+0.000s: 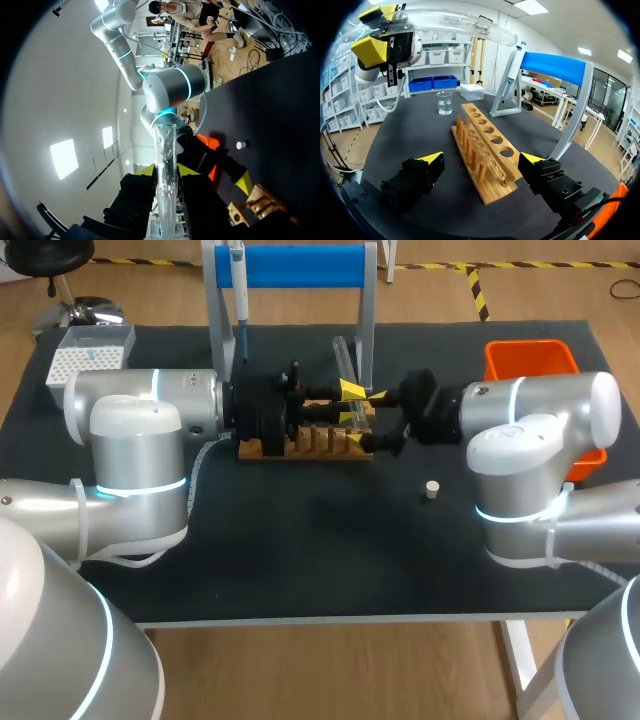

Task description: Invert the test tube, pick up the pipette, mount the tip to pipette, aspirate from beaker and dispense into the tube, eject the tip, return the pipette, and cap with the stopper.

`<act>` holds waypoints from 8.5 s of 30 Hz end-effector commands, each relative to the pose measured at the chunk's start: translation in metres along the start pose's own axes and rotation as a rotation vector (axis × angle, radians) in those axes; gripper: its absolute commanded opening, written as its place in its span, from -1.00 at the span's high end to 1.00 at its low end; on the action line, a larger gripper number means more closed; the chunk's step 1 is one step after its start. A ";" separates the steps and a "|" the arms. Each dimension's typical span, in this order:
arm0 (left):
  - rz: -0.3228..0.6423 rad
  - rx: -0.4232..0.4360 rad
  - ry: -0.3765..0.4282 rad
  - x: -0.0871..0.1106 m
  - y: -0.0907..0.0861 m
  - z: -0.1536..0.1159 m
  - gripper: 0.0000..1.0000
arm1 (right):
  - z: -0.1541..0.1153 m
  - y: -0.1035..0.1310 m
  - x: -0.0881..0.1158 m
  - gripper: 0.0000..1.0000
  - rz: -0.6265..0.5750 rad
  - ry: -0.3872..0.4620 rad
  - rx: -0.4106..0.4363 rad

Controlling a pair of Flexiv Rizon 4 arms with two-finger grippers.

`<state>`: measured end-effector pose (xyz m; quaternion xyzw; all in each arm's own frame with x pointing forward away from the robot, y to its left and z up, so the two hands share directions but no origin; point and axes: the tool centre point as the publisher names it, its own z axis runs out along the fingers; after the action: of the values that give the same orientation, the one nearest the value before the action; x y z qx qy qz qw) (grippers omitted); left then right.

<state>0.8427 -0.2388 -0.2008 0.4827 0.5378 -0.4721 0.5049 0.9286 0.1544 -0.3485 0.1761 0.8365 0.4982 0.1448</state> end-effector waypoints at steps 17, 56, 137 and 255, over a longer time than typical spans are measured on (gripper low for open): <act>0.002 -0.005 0.000 0.000 -0.001 0.001 1.00 | 0.000 0.002 0.000 -1.00 0.002 -0.006 -0.004; -0.761 0.008 -0.018 -0.042 0.036 -0.036 1.00 | 0.000 0.002 0.000 -1.00 0.002 -0.006 -0.004; -1.510 -0.040 -0.182 -0.021 0.136 -0.028 1.00 | 0.000 0.002 0.000 -1.00 0.002 -0.006 -0.004; -1.618 -0.118 -0.059 0.053 0.150 -0.040 1.00 | 0.000 0.002 0.000 -1.00 0.002 -0.006 -0.004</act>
<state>0.9875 -0.1824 -0.2531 -0.0956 0.7319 -0.6732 0.0446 0.9286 0.1566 -0.3464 0.1787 0.8351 0.4988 0.1479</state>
